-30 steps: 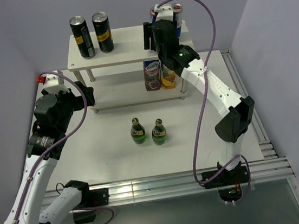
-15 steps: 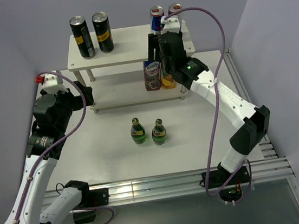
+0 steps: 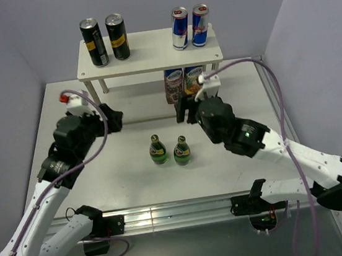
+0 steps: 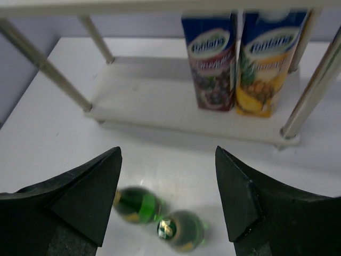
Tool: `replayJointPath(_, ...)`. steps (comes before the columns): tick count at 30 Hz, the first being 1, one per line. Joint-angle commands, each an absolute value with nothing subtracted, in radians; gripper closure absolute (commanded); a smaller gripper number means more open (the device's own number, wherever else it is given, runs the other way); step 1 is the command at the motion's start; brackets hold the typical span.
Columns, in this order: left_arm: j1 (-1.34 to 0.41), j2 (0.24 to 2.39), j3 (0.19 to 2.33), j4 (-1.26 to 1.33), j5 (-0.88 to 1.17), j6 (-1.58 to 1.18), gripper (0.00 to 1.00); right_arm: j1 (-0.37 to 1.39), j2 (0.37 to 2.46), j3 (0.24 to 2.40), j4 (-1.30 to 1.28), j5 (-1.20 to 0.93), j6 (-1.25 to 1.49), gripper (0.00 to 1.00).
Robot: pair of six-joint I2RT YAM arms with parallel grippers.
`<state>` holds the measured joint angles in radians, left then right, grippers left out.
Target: Place and organize the beverage onto the shelf
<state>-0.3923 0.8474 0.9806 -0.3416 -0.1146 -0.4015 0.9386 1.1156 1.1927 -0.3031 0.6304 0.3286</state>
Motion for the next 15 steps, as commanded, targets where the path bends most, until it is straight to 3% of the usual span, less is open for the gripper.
replayJointPath(1,-0.59,0.784,0.928,-0.342,-0.26,-0.501,0.01,1.014,0.991,1.095,-0.322,0.724,0.454,0.22)
replayJointPath(8,-1.082,0.811,0.865,-0.347,-0.645,-0.632,0.01,1.111,0.821,0.957,-0.468,0.787,0.592,0.23)
replayJointPath(15,-1.192,0.923,0.755,-0.212,-0.698,-0.712,0.01,1.123,0.674,0.859,-0.544,0.795,0.681,0.24)
